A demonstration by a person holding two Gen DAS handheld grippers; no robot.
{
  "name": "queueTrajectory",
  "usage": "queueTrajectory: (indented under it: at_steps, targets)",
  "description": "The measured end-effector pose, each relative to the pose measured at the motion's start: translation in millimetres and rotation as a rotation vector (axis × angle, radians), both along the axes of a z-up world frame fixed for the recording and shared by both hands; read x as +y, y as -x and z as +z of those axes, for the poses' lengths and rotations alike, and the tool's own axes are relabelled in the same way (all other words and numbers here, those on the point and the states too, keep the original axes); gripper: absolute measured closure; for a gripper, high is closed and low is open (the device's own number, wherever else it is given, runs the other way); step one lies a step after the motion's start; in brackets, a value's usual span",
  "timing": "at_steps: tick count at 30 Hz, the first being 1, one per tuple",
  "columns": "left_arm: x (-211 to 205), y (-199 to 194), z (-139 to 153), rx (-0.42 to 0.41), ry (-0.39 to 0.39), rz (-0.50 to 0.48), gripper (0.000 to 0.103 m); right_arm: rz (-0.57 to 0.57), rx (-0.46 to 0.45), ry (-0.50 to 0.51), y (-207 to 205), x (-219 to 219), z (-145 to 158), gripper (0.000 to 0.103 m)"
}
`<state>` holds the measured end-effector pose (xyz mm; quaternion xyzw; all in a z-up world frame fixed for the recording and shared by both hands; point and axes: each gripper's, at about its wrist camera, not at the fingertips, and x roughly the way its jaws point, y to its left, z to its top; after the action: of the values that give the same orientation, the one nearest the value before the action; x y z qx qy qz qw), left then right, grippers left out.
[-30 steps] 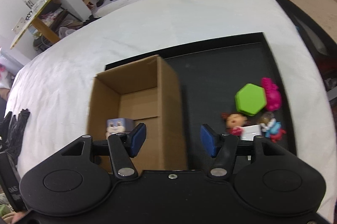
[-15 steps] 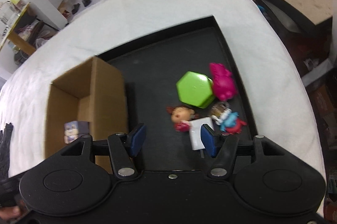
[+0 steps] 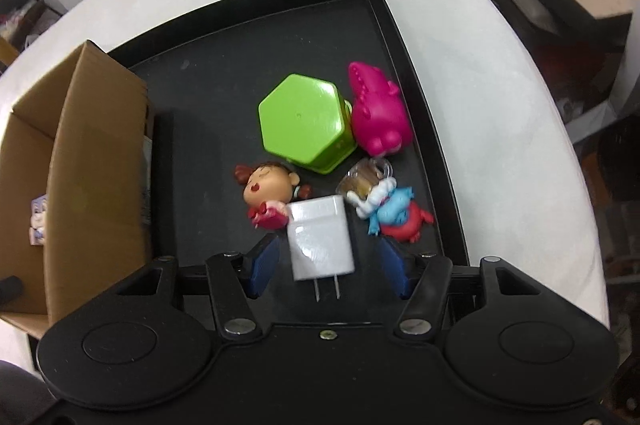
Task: Organize rigid objects
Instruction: 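Move the right gripper back over the tray to the white charger, then close the right gripper on the white charger plug, then carry the charger into the box and open the right gripper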
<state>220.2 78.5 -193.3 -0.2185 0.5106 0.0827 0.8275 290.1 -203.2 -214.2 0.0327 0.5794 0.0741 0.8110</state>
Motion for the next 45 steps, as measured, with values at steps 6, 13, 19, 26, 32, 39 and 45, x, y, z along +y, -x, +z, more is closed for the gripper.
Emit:
queueTrajectory:
  at_steps: [6,13,19,26,32,39,45]
  targets:
    - [-0.1,0.0,-2.3,0.005,-0.001,0.013,0.088,0.039,0.048,0.027,-7.3,8.9,-19.9,0.053]
    - [-0.9,0.6,-2.2,0.007,-0.003,0.022,0.088,0.072,0.02,0.052,-2.0,12.4,-17.7,0.067]
    - [0.3,-0.9,-2.0,0.015,-0.001,0.028,0.088,0.057,-0.01,-0.02,4.6,2.9,1.0,0.067]
    - [0.1,-0.7,-1.2,0.012,-0.007,0.022,0.088,0.033,-0.076,-0.01,17.1,-4.6,28.9,0.067]
    - [-0.3,2.0,-1.2,-0.001,-0.01,0.018,0.088,0.043,-0.117,-0.024,14.8,4.1,59.0,0.067]
    - [-0.6,3.8,-1.4,-0.008,-0.01,0.02,0.088,0.073,-0.152,-0.02,11.8,22.9,82.4,0.067]
    - [-0.3,3.0,-0.3,-0.005,-0.008,0.013,0.088,0.085,-0.173,-0.028,10.1,39.1,98.9,0.067]
